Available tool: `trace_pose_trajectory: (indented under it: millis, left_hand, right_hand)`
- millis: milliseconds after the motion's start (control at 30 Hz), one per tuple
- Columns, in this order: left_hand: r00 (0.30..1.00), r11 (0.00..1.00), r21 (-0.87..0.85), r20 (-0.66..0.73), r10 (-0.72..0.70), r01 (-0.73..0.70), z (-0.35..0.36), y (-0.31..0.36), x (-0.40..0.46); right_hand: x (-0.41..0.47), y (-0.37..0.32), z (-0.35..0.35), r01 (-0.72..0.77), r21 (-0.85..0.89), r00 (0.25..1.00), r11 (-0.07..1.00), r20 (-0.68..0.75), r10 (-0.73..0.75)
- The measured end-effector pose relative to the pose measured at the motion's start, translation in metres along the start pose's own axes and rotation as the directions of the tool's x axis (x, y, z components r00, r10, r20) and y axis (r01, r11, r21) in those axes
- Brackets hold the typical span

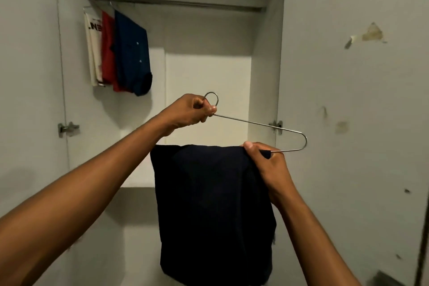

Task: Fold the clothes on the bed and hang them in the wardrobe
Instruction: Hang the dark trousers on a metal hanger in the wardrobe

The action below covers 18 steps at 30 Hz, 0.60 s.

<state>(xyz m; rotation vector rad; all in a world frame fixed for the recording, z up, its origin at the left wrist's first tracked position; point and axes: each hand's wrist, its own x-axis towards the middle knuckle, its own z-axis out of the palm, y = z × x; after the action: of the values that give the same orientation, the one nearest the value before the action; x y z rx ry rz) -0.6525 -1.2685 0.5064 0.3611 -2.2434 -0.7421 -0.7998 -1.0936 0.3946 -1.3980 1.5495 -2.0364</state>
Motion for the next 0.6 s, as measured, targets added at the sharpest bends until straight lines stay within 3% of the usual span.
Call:
trace_pose_trajectory:
  millis: [167,300,433,533,600]
  left_hand:
    - [0.997,0.997,0.051,0.053,0.057,-0.059,-0.02,-0.044,0.113]
    - [0.979,0.988,-0.016,0.131,0.156,-0.155,-0.04,-0.086,0.197]
    - [0.959,0.958,0.054,0.053,0.278,-0.28,-0.045,-0.125,0.273]
    - [0.908,0.88,0.262,-0.037,0.418,-0.395,-0.048,-0.142,0.338]
    - [0.826,0.777,0.419,-0.101,0.555,-0.471,-0.052,-0.153,0.386]
  right_hand:
    - [0.109,0.006,0.012,0.105,-0.001,0.992,0.994,-0.069,-0.105]
    - [0.192,0.014,0.022,0.148,-0.016,0.974,0.989,-0.169,-0.149]
    - [0.268,0.03,0.03,0.185,-0.064,0.959,0.981,-0.204,-0.195]
    - [0.331,0.038,0.034,0.199,-0.117,0.941,0.973,-0.255,-0.223]
    - [0.374,0.044,0.034,0.229,-0.13,0.923,0.965,-0.287,-0.258]
